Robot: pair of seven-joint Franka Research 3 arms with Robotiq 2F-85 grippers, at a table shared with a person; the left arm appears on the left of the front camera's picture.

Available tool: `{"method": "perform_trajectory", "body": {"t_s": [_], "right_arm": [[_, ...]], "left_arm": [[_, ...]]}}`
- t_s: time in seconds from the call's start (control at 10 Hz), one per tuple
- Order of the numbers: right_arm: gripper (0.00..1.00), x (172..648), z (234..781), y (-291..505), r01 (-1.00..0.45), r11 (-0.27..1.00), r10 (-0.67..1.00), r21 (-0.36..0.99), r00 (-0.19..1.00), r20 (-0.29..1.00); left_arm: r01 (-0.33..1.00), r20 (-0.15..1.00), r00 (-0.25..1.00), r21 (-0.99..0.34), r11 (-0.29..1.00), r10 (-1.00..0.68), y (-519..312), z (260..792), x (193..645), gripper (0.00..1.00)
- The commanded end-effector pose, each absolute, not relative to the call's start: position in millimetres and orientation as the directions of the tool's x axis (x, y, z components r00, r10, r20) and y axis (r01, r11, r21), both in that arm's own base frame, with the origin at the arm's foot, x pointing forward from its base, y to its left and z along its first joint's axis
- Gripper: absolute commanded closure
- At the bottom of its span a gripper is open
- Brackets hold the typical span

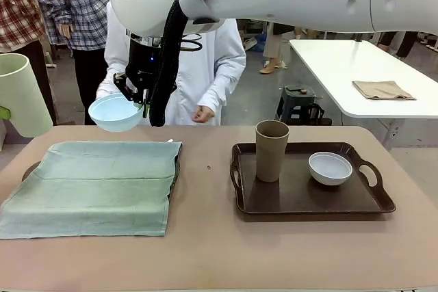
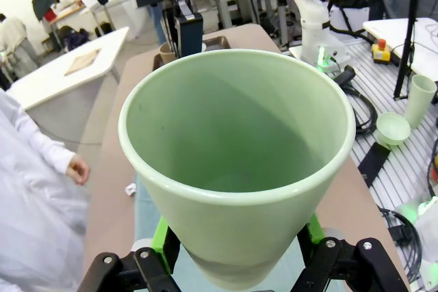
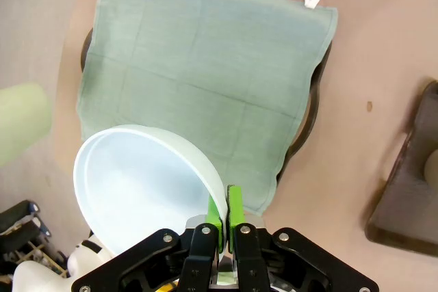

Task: Set up a tray with a mat and arrange the tableware.
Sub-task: Place the Picnic Bowl and Reusable plastic cup back onto the Handle tray in front of the human's position.

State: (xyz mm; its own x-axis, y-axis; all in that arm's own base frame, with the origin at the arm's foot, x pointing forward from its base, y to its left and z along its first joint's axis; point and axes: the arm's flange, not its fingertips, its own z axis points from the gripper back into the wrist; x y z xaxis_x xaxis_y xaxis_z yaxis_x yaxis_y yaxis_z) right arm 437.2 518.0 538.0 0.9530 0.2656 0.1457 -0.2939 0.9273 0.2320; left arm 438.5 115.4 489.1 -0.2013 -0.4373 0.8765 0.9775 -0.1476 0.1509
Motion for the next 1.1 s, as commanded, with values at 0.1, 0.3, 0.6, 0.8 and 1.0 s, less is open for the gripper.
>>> {"method": "perform_trajectory", "body": {"t_s": [0.1, 0.3, 0.6, 0.8, 1.0], "right_arm": [[0.95, 437, 538, 518, -0.294, 0.927, 0.266, 0.232, 0.953, 0.146], [0.95, 465, 504, 523, -0.27, 0.93, 0.248, 0.251, 0.962, 0.117], [0.95, 495, 442, 546, -0.275, 0.928, 0.271, 0.253, 0.961, 0.051], [0.95, 504, 420, 560, -0.282, 0.927, 0.28, 0.247, 0.959, 0.044], [0.95, 496, 409, 547, -0.262, 0.935, 0.264, 0.239, 0.964, 0.028]], "left_arm": [[0.978, 0.886, -0.196, 0.145, -0.15, -0.421, 117, 478, 446, 0.16], [0.979, 0.904, -0.185, 0.138, -0.148, -0.385, 123, 439, 468, 0.16], [0.981, 0.924, -0.17, 0.124, -0.152, -0.343, 126, 382, 491, 0.16], [0.984, 0.921, -0.144, 0.095, -0.149, -0.361, 120, 359, 499, 0.16], [0.985, 0.926, -0.125, 0.074, -0.154, -0.355, 122, 353, 492, 0.16]]}}
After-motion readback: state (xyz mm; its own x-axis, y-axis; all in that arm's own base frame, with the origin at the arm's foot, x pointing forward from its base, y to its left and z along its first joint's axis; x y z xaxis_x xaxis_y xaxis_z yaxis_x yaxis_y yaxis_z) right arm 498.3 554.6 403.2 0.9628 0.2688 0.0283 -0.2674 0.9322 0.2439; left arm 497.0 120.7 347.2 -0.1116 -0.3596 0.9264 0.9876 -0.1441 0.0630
